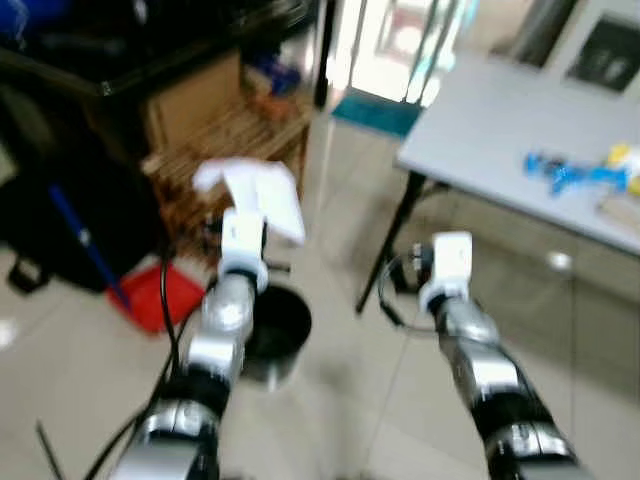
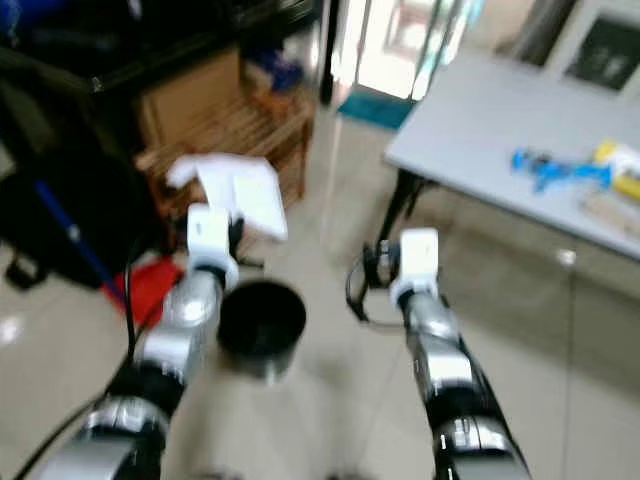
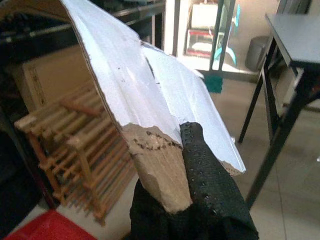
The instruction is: Picking trash to rubbish bin
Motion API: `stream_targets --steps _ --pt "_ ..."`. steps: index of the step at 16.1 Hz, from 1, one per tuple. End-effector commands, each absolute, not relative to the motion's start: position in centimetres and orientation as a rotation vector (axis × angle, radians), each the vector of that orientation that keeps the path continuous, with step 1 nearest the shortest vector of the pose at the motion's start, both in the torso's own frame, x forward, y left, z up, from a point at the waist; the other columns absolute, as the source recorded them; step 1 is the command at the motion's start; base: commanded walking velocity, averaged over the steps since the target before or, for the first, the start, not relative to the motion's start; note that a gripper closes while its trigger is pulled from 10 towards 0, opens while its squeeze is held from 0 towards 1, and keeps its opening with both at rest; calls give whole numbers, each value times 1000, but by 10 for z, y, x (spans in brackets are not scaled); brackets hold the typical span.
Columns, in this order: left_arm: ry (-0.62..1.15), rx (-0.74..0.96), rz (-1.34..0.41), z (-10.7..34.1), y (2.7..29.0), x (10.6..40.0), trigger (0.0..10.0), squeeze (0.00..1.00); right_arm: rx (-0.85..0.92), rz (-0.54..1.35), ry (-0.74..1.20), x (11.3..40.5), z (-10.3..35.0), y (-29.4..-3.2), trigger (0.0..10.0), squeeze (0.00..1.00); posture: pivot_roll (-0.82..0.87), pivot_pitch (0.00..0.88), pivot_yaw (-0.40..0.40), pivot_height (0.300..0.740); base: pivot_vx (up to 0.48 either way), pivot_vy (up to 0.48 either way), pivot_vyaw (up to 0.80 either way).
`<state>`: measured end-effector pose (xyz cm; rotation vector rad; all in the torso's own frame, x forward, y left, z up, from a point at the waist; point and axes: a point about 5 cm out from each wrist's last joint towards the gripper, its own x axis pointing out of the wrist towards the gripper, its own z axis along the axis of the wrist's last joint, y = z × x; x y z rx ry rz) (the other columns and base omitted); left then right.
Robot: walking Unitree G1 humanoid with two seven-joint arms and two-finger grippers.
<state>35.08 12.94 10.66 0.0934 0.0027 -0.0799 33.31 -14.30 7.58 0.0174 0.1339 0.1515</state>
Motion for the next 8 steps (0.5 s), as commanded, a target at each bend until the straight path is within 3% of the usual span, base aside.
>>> stream_targets --steps 1,5,8 --pt "6 104 -58 106 139 351 10000 0 23 177 135 333 76 -133 10000 0 -66 83 -81 740 311 0 0" --pt "3 104 -57 107 139 351 10000 0 -18 208 113 332 77 -131 10000 0 -65 84 -81 740 310 0 0" --pt "3 103 -59 107 139 351 10000 0 -23 214 107 332 77 -130 10000 0 -65 83 -81 740 310 0 706"
